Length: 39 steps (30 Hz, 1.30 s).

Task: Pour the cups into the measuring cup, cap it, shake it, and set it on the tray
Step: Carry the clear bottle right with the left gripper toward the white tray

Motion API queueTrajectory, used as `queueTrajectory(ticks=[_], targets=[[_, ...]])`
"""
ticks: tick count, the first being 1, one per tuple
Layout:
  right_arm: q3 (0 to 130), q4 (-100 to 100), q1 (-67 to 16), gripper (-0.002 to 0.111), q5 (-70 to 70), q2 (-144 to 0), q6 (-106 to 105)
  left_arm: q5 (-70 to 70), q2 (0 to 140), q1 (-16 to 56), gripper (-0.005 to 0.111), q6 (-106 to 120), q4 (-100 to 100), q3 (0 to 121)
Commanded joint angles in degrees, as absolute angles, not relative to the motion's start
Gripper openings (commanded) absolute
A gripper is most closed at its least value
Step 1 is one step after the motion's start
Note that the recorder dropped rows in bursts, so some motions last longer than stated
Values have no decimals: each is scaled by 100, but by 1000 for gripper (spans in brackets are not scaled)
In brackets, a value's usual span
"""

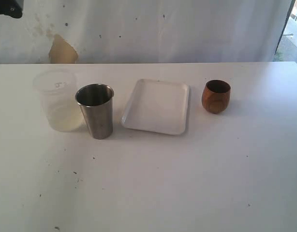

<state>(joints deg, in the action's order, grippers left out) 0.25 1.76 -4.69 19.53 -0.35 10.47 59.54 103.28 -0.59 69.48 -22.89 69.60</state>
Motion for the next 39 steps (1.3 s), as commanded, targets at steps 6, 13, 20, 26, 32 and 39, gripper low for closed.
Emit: queueTrajectory(ticks=[6,13,20,26,32,39], targets=[[0,195,-464,0,1921,0,1061,6167,10259,-51,0,6878,-2082,7032],[0,195,-464,0,1921,0,1061,6037,10259,-49,0,6878,-1891,7032],[0,195,-464,0,1921,0,1061,5673,10262,-49,0,5895,-1901,7032],[0,195,-464,0,1921,0,1061,4400,10262,-49,0,1472,-1925,7032],[0,195,-464,0,1921,0,1061,4744,10262,-38,0,-2907,-3225,7032],[0,195,-464,0,1921,0,1061,5540,10262,412,0,-4533,-5528,7385]])
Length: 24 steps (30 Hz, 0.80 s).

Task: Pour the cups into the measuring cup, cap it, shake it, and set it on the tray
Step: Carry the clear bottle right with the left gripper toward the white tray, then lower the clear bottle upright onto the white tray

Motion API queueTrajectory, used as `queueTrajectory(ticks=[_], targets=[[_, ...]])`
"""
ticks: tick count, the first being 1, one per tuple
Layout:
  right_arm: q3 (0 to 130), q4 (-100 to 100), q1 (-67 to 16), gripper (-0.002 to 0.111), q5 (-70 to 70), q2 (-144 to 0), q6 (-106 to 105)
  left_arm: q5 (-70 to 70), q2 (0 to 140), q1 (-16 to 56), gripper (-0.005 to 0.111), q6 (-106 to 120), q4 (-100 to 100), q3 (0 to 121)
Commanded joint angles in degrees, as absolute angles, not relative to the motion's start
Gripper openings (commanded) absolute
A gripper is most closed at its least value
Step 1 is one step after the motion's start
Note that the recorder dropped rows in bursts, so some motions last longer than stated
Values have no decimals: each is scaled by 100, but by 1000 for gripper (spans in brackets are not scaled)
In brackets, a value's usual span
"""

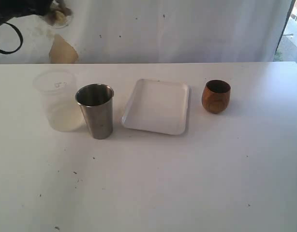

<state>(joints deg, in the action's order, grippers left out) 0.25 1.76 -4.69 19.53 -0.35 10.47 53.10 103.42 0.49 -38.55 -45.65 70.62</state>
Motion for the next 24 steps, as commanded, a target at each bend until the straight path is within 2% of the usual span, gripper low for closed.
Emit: queueTrajectory(ticks=[1,5,7,11,14,24], targets=[[0,195,-464,0,1921,0,1061,5339,10262,533,0,-4701,-5529,7450],[0,195,-464,0,1921,0,1061,3704,10262,1152,0,-5840,-5858,7837],[0,195,-464,0,1932,0,1061,3463,10262,1473,0,-6254,-6527,8032],[0,206,-464,0,1932,0,1061,3334,10339,2100,0,-7276,-7251,8336],[0,206,-464,0,1932,0,1061,3228,10542,2471,0,-7212,-7251,8348],[0,206,-464,0,1921,0,1061,3517,11929,2985,0,-6276,-6552,8348]])
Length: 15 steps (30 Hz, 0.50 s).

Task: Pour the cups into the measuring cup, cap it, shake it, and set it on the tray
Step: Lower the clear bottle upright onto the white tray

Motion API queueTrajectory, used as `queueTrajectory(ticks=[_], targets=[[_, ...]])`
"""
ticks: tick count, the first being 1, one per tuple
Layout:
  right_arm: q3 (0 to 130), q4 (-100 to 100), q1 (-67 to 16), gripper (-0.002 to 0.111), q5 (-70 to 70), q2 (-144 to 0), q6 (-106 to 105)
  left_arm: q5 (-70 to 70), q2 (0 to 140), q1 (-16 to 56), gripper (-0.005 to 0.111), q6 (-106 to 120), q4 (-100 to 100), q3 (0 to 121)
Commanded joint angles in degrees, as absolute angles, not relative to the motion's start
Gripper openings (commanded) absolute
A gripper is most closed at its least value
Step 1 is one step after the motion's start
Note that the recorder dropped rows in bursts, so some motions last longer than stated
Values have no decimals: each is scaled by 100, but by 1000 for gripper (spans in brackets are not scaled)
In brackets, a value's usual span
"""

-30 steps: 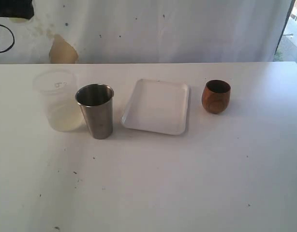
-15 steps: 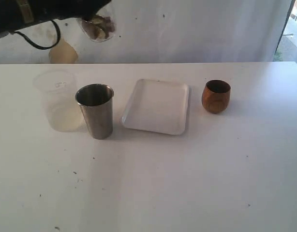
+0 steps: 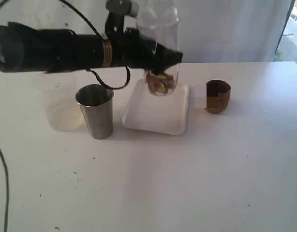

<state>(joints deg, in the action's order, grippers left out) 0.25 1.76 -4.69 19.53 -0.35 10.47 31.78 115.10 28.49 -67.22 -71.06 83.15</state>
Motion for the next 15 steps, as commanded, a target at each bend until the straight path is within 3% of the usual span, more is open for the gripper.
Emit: queueTrajectory(ticks=[1,6,15], targets=[[0,206,-464,0,1921,0,1061,3597,12071,3019,0,-6085,-6348,8348],[0,206,-464,0,1921,0,1081,3605,12579,3181,0,-4400,-5595,8348],[0,206,-464,0,1930,0,1142,3559,12936,3204,0,-3265,-4429,8348]])
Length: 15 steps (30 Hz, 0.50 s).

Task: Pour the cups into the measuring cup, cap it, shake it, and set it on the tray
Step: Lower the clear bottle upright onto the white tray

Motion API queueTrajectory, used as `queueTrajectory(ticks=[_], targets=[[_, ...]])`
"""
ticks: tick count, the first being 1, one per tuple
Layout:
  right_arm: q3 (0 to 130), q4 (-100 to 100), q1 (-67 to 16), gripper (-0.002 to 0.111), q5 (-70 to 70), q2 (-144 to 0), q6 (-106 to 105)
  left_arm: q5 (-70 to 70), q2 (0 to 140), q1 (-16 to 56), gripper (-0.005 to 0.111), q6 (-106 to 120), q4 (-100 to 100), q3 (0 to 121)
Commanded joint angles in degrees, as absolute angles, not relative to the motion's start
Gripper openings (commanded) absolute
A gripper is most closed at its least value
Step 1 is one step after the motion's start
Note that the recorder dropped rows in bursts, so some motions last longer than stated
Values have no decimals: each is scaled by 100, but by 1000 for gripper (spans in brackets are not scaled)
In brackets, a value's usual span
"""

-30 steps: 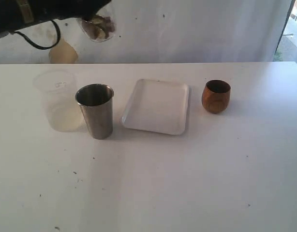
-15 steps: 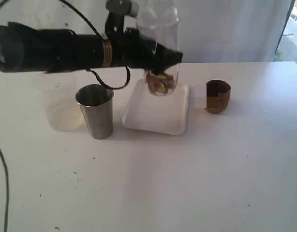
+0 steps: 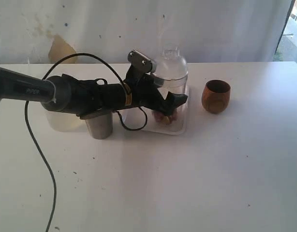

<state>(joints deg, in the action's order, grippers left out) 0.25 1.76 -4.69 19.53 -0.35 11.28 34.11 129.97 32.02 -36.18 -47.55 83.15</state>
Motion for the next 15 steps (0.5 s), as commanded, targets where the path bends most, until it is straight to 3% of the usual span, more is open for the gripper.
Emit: queueTrajectory(ticks=[1,2,4,6,7,8,9,15], targets=[[0,206,-464,0,1930,0,1142,3545,12936,3204,0,-3276,-4374,8348],[0,206,-464,0,1930,0,1142,3505,12936,3204,3,-3334,-4358,8348],[0,206,-464,0,1930,0,1142,3505,12936,3204,20,-3358,-4358,8348],[0,206,-464,0,1930,0,1142,3470,12936,3204,54,-3358,-4358,8348],[0,206,-464,0,1930,0,1142,3470,12936,3204,82,-3358,-4358,8348],[0,206,-464,0,1930,0,1142,3456,12936,3204,98,-3358,-4369,8348],[0,206,-464,0,1930,0,1142,3443,12936,3204,105,-3386,-4382,8348],[0,206,-464,0,1930,0,1142,3447,12739,3204,105,-3270,-4382,8348]])
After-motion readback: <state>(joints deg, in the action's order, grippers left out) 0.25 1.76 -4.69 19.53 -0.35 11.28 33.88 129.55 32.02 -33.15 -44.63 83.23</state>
